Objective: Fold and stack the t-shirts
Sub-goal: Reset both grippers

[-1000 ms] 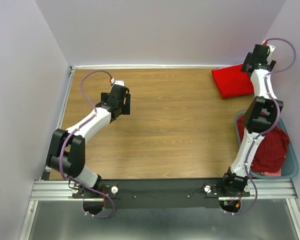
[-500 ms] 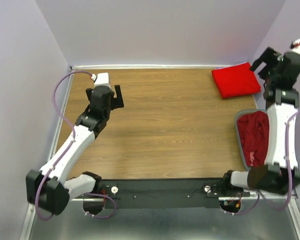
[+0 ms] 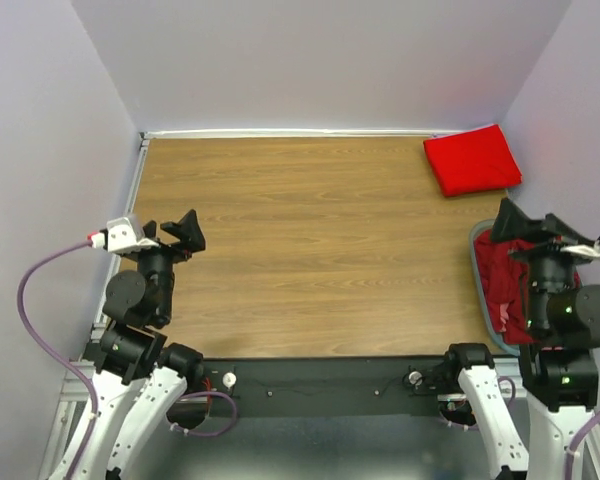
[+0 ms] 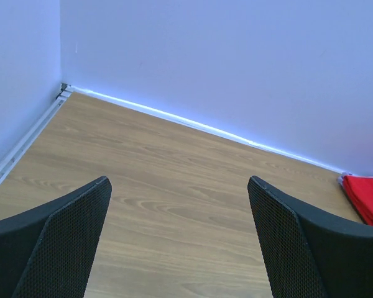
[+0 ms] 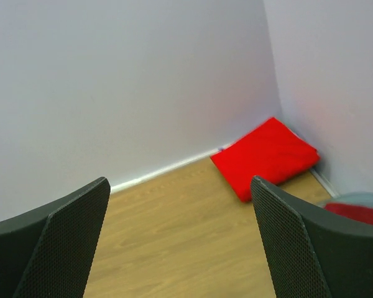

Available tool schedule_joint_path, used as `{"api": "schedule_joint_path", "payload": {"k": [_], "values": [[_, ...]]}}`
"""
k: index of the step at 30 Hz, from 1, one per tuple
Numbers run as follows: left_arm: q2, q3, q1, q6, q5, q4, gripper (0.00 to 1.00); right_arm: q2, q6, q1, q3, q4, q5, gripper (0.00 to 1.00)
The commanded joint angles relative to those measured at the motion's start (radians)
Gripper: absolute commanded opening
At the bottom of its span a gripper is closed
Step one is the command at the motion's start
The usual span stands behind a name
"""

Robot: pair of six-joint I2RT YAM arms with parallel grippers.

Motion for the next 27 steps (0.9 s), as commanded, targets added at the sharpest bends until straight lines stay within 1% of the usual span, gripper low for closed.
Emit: {"api": "schedule_joint_path", "payload": {"k": [1,4,8,11,13,17,27], "values": [[-0.094,-0.109,0.007,-0.024,-0.040,0.015,0.98,-0.097,-0.044,0.035,-0.139,-0.044,0.152,1.00],[-0.141,-0.158,0.007,-0.030,-0.021,0.047,0.98,-0.152,-0.049,0.049,-0.199,-0.041,0.188,1.00],[-0.161,-0.172,0.007,-0.015,-0.027,0.081,0.98,-0.174,-0.047,0.061,-0.251,-0.041,0.200,1.00],[-0.172,-0.183,0.008,-0.026,-0.057,0.083,0.98,-0.192,-0.034,0.070,-0.294,-0.034,0.220,1.00],[-0.189,-0.194,0.008,-0.038,-0.049,0.084,0.99,-0.205,-0.035,0.072,-0.312,-0.034,0.234,1.00],[-0.211,-0.209,0.008,-0.040,-0.014,0.106,0.98,-0.218,-0.044,0.075,-0.320,-0.030,0.232,1.00],[-0.192,-0.207,0.008,-0.015,-0.006,0.112,0.98,-0.222,-0.066,0.075,-0.317,-0.015,0.229,1.00]]}}
